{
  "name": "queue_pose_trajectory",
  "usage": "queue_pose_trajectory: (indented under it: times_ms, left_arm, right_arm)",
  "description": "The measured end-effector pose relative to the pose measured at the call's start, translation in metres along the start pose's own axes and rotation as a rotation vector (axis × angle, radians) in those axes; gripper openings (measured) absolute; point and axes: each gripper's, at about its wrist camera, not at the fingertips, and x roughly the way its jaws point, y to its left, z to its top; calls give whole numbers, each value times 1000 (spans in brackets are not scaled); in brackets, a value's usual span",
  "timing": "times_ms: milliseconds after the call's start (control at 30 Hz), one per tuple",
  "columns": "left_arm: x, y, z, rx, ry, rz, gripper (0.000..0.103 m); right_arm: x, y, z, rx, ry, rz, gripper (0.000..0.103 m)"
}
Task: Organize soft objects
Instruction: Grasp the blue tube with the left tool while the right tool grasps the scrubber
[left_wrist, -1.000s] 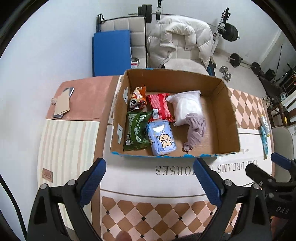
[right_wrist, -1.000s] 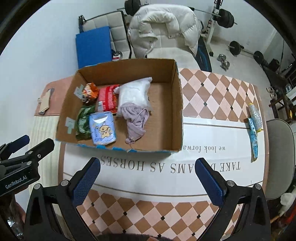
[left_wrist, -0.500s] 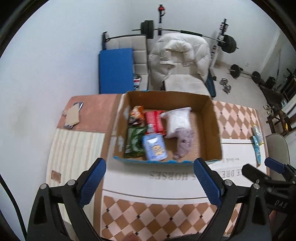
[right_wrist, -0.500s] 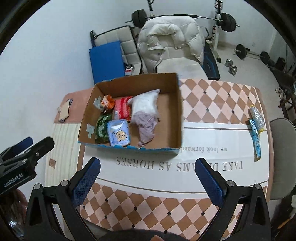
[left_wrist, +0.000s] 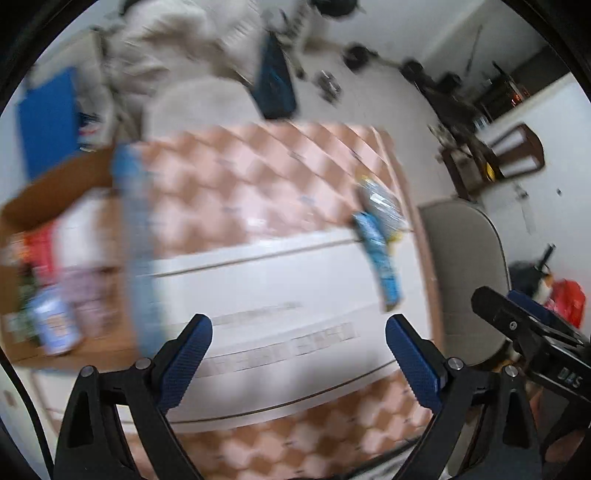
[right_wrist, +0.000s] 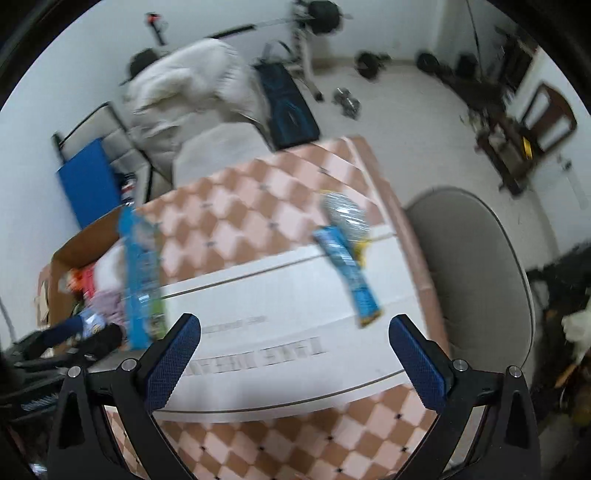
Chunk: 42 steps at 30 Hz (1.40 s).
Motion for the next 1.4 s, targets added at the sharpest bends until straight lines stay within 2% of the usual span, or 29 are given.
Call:
queue_pose_trajectory:
  times_ms: [100, 200, 300, 500, 567, 600, 633, 700, 733, 833, 900, 1000, 1067, 1233, 1300, 1400]
  left_arm:
    - [69, -44, 25, -18, 108, -44, 77]
    - [125, -75, 36, -56, 189, -69, 75]
    - [173, -103, 43, -55, 245, -39, 75]
    - [229, -127, 49, -88, 315, 32, 75]
    - [226, -131, 54, -97, 282, 53, 75]
    - [225, -132, 56, -101, 281, 50, 69]
    - [224, -129, 58, -109, 284, 48, 51]
    - [221, -123, 60, -102, 281, 84, 31]
    - [219, -117, 61, -88, 277, 85, 26]
    - [209, -100, 58, -47, 241, 156, 19]
    - [199, -77, 57, -68, 217, 190, 17]
    - [187, -51, 57, -101, 182, 222, 15]
    - [181, -38, 57, -117, 166, 214, 14]
    - [166, -20, 62, -125, 130, 213, 14]
    - [159, -20, 63, -115, 116, 207, 14]
    - [141, -15, 64, -103, 86, 196, 14]
  right_arm:
    - [28, -56, 27, 54, 73, 10, 95]
    - [52, -96, 44, 63, 112, -14, 94]
    - [74, -125, 60, 57, 145, -34, 94]
    - [109, -139, 84, 32, 191, -25, 94]
    - [119, -135, 93, 19, 203, -18, 94]
    - [126, -132, 99, 9, 211, -11, 94]
    - [132, -128, 104, 0, 218, -9, 94]
    - [145, -121, 116, -15, 232, 6, 92]
    - [152, -117, 123, -25, 244, 8, 92]
    - [172, -103, 138, -53, 270, 28, 91]
    - [187, -93, 147, -68, 290, 48, 91]
    - [210, -77, 156, -87, 326, 69, 91]
    - [230, -65, 158, -106, 366, 68, 90]
    - [263, -42, 147, -151, 419, 23, 76]
    - [273, -37, 139, -163, 440, -12, 53]
    - [275, -28, 129, -166, 412, -57, 47]
